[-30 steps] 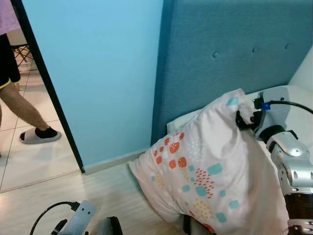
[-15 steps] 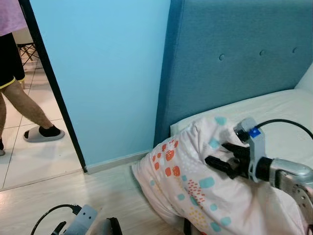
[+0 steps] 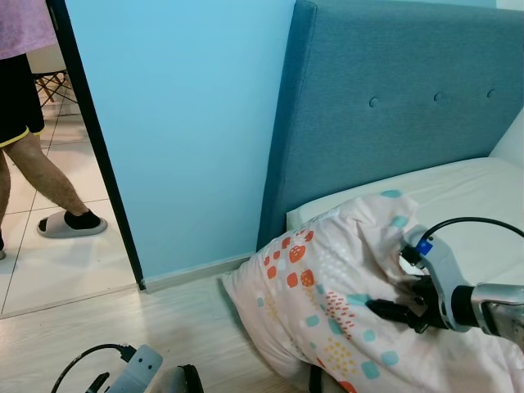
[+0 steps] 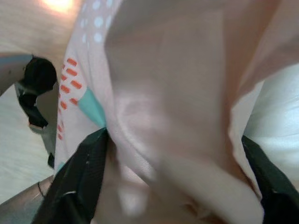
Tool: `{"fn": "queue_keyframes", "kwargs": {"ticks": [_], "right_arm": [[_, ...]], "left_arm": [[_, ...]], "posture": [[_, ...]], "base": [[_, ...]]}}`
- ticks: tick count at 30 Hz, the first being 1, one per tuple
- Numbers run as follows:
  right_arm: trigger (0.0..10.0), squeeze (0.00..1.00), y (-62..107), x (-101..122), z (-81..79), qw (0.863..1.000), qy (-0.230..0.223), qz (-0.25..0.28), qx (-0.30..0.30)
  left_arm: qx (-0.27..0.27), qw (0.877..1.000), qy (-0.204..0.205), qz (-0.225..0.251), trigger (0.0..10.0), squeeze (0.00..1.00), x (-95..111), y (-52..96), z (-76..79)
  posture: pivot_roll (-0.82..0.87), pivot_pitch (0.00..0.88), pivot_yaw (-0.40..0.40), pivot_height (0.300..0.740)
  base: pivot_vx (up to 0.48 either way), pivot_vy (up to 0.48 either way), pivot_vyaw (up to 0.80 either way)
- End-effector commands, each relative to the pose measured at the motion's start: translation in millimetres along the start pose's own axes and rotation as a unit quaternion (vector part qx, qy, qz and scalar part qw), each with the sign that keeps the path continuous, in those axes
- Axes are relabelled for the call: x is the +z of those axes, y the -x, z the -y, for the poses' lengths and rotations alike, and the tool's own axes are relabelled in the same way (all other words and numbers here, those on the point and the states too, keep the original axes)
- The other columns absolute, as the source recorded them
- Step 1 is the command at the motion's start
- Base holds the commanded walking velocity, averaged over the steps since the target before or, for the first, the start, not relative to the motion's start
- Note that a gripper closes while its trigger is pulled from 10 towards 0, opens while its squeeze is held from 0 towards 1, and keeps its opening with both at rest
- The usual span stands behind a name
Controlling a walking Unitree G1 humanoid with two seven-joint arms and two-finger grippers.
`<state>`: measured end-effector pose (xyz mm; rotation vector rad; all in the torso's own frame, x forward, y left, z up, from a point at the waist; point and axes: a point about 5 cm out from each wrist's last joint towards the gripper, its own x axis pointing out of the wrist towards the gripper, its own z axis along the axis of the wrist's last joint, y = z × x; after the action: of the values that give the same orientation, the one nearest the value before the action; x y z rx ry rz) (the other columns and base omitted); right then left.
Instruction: Clean up the room
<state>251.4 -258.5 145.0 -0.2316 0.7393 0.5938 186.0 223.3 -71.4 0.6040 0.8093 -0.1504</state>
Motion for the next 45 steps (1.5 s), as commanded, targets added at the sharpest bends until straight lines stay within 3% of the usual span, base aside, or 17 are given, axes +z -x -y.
{"fn": "queue_keyframes", "kwargs": {"ticks": [1,5,14,17,22,24,25,30,33,45], "right_arm": [[0.0,0.0,-9.0,-14,-1.6,0.999,-0.026,-0.026,0.004],[0.0,0.0,-17.5,-19,-0.8,0.999,-0.045,-0.031,-0.004],[0.0,0.0,-20.8,-12,4.4,0.999,-0.044,-0.008,-0.022],[0.0,0.0,-21.2,-4,5.5,0.999,-0.038,0.022,-0.025],[0.0,0.0,-19.8,26,10.8,0.989,-0.054,0.133,-0.042],[0.0,0.0,-19.8,26,10.8,0.989,-0.054,0.133,-0.042],[0.0,0.0,-17.6,43,13.7,0.978,-0.073,0.188,-0.05],[0.0,0.0,-15.6,54,15.5,0.971,-0.068,0.222,-0.061],[0.0,0.0,-12.0,68,18.4,0.956,-0.072,0.274,-0.076],[0.0,0.0,-10.4,79,18.3,0.944,-0.072,0.311,-0.081]], "left_arm": [[-0.032,0.999,-0.006,-0.008,10.0,0.0,-4,2.6,17.3],[-0.032,0.999,-0.007,-0.008,10.0,0.0,-5,2.9,17.9],[-0.031,0.999,-0.008,-0.007,10.0,0.0,-4,2.5,17.0],[-0.032,0.999,-0.009,-0.008,10.0,0.0,-4,2.6,17.5],[-0.034,0.999,-0.01,-0.009,10.0,0.0,-5,2.9,19.0],[-0.034,0.999,-0.01,-0.009,10.0,0.0,-5,2.9,19.0],[-0.037,0.999,-0.007,-0.009,10.0,0.0,-4,2.9,19.2],[-0.038,0.999,-0.007,-0.01,10.0,0.0,-4,2.8,19.1],[-0.039,0.999,-0.006,-0.012,10.0,0.0,-5,3.0,19.5],[-0.043,0.999,-0.004,-0.015,10.0,0.0,-5,2.8,20.8]], "posture": [[-0.04,0.083,-0.048,0.43],[-0.04,0.082,-0.047,0.43],[-0.04,0.083,-0.045,0.43],[-0.04,0.083,-0.045,0.43],[-0.04,0.084,-0.044,0.43],[-0.04,0.084,-0.044,0.43],[-0.04,0.084,-0.044,0.43],[-0.04,0.084,-0.044,0.43],[-0.04,0.087,-0.042,0.445],[-0.04,0.085,-0.041,0.479]], "base": [[0.0,0.0,0.0],[0.0,0.0,0.0],[0.0,0.0,0.0],[0.0,0.0,0.0],[0.0,0.0,0.0],[0.0,0.0,0.0],[0.0,0.0,0.0],[0.0,0.0,0.0],[0.0,0.0,0.0],[0.0,0.0,0.0]]}}
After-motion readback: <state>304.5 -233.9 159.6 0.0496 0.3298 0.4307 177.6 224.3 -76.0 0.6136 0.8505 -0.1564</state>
